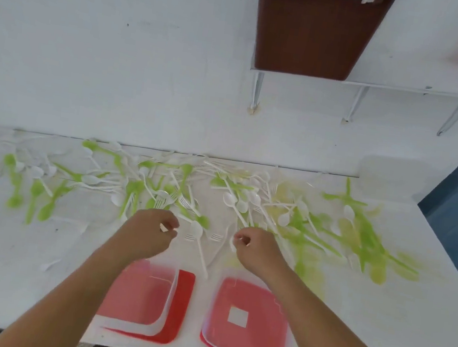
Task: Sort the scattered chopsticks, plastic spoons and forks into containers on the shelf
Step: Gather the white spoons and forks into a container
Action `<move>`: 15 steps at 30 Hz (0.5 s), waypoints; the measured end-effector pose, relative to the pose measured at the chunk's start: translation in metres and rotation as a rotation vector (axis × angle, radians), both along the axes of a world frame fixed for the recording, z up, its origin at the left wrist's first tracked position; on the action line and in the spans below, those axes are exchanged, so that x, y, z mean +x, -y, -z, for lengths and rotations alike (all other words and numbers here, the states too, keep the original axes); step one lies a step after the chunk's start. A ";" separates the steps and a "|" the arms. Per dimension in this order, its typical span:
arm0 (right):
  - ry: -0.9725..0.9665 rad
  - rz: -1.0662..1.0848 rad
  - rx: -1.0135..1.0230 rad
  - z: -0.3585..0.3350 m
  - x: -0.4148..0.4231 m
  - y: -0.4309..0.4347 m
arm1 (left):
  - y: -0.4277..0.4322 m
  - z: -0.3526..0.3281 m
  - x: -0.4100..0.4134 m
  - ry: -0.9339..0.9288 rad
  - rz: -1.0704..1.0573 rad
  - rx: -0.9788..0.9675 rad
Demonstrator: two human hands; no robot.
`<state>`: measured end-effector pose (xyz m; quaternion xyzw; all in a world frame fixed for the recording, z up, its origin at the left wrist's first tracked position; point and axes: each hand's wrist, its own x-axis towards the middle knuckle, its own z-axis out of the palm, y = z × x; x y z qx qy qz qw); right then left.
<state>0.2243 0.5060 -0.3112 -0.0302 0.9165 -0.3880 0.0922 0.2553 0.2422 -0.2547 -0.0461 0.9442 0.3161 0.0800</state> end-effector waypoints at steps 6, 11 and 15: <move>0.157 -0.091 0.369 0.040 -0.041 0.105 | 0.065 0.043 -0.091 0.189 0.321 -0.327; 0.255 0.065 0.496 0.058 -0.051 0.127 | 0.058 0.083 -0.131 0.171 0.658 -0.502; 0.269 0.297 0.281 0.055 -0.053 0.117 | 0.051 0.099 -0.138 0.107 0.839 -0.627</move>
